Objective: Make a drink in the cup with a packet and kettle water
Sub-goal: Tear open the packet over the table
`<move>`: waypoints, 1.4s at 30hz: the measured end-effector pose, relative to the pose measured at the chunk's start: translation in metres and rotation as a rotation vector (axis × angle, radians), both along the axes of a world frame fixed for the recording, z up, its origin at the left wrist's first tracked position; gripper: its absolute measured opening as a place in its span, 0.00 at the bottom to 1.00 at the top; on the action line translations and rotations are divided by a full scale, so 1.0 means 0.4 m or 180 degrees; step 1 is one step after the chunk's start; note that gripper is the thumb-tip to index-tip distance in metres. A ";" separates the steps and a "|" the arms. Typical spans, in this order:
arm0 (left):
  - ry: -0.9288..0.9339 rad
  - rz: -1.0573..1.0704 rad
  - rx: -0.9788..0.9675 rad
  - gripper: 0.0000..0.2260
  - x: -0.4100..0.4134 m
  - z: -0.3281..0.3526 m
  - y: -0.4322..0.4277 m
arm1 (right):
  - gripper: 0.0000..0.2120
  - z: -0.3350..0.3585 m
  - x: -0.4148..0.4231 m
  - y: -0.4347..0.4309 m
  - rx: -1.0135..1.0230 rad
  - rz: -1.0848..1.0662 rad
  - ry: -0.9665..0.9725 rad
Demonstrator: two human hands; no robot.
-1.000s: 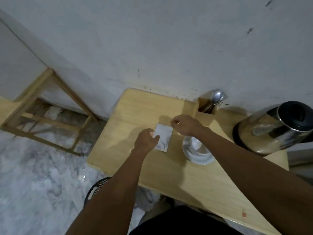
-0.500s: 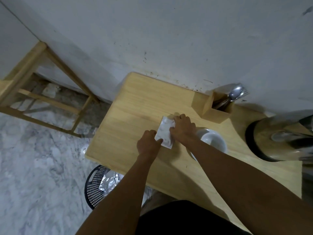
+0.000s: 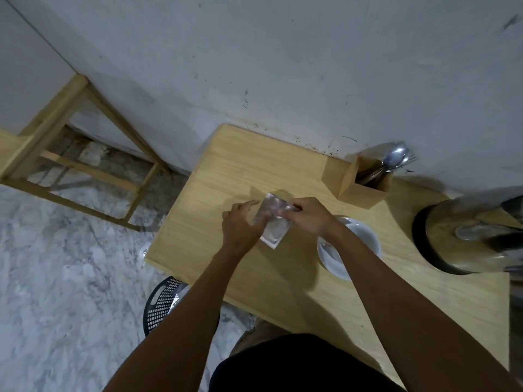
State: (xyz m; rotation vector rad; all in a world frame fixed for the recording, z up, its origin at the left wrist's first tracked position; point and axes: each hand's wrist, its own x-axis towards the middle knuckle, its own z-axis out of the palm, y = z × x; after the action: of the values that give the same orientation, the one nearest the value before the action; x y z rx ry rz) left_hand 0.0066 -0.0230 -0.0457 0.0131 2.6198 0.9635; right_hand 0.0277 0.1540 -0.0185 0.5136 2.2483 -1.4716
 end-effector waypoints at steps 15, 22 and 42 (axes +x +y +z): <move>-0.0239 -0.0656 0.1507 0.09 0.021 0.279 0.021 | 0.09 0.222 0.130 0.004 -0.0425 -0.0363 0.0826; 0.0073 -0.1015 0.1649 0.09 0.071 0.343 0.025 | 0.03 0.312 0.164 0.033 0.0399 -0.0028 0.1454; 0.1132 -0.0978 0.1213 0.08 0.124 0.391 0.038 | 0.05 0.442 0.151 0.044 0.1510 0.0909 0.1619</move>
State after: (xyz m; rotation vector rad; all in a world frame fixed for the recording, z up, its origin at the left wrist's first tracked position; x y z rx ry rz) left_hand 0.0560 -0.0078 0.1108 0.7180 2.5754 1.4291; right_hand 0.0881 0.1717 0.1582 -0.0789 2.9393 -0.9974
